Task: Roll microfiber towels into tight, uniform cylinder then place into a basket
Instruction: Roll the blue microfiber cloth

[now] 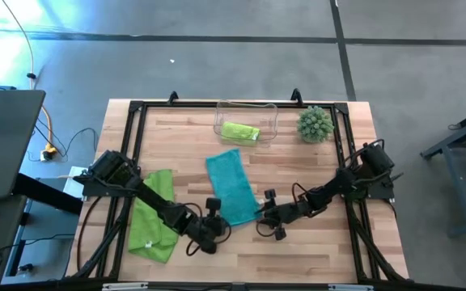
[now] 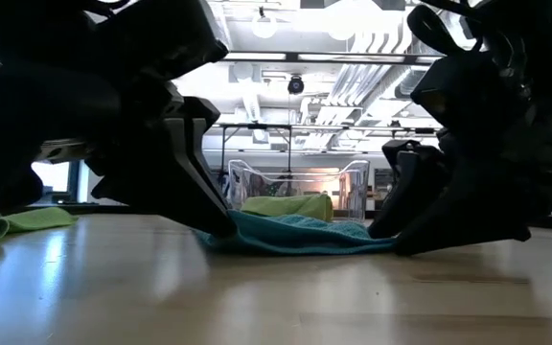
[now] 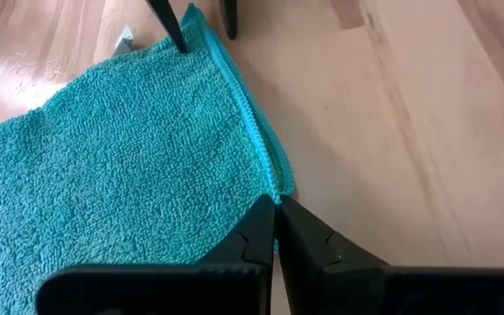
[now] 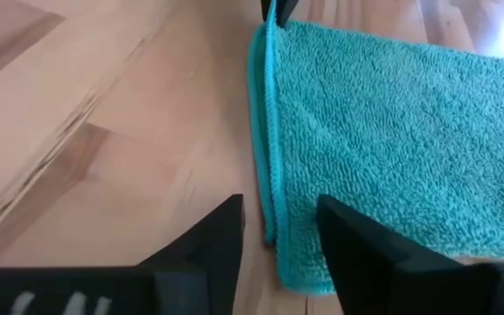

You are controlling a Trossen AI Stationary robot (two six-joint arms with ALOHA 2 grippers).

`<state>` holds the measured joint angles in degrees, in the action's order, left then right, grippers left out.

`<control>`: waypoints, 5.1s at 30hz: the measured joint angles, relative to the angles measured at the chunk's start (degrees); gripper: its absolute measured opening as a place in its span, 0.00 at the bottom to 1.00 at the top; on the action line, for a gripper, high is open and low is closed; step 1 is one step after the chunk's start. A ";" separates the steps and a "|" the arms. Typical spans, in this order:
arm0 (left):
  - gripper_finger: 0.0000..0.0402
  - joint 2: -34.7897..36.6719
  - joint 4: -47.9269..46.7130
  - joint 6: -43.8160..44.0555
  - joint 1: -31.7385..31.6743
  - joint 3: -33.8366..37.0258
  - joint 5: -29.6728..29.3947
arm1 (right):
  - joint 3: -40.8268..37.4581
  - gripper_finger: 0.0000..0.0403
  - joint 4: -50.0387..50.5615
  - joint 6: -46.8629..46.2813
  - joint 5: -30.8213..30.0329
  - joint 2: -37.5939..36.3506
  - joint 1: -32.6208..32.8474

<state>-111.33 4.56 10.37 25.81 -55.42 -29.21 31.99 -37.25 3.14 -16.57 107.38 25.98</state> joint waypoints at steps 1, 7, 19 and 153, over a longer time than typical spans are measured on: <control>0.01 0.00 0.00 0.00 0.18 0.00 0.00 | 0.00 0.31 0.10 -0.32 0.11 0.19 -0.08; 0.01 0.04 -0.22 -0.02 1.20 0.00 -0.02 | 0.02 0.12 0.35 -0.93 1.98 0.73 -0.11; 0.01 0.39 -0.31 4.54 1.71 -0.04 -0.39 | -0.46 0.02 2.35 -4.73 3.44 -6.21 -0.41; 0.40 -1.27 -6.19 11.60 2.84 -0.13 -7.80 | 10.34 0.37 15.43 -13.82 6.52 2.03 -3.11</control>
<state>-112.60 -1.64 21.97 28.65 -55.55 -37.01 42.33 -21.82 -10.68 -10.04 109.40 22.87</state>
